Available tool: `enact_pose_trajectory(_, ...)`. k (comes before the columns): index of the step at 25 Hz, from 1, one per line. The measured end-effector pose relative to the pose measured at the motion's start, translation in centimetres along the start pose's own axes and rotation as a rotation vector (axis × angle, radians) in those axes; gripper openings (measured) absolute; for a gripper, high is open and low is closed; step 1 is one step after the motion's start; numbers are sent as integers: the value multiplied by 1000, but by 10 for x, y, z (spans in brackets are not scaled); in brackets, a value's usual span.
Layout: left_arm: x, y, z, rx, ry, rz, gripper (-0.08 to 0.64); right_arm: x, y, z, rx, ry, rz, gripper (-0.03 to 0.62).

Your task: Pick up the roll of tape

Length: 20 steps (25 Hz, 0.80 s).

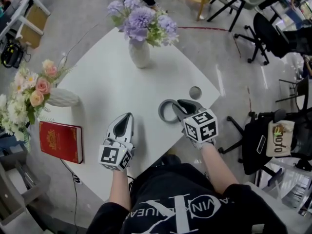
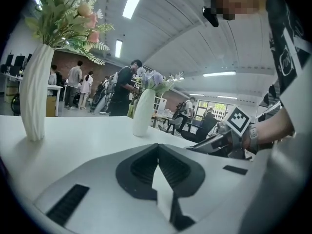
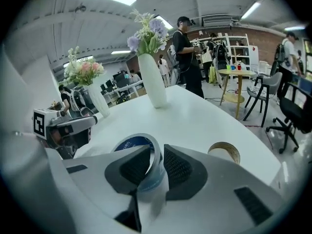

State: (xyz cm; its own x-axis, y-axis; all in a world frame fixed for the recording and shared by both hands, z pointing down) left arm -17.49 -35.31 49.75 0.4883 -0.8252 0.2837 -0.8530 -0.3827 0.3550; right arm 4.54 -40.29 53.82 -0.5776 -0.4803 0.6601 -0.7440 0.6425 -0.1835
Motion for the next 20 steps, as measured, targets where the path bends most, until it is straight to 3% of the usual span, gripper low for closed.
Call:
enact_pose_trajectory(9,-7,6,0,0,-3,20,-2,9,0,5,-102,38,-37,61)
enact_pose_trajectory(20,-18,-2,7,22,-17,54,-2,-13,4,20,-81,-95,-23,60)
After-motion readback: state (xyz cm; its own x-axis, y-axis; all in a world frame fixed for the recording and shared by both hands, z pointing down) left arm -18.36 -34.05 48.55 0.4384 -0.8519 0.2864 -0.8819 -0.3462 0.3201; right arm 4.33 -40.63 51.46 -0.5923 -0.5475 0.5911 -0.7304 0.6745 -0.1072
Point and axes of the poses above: the fingertips, and each gripper's own axes: x forward along the fingers, y to its left, z out of its top, the point moved 5 cm from there along -x, backward along the fingers, and after that the axes turned 8 degrees about -x, right-handed, at the moved point
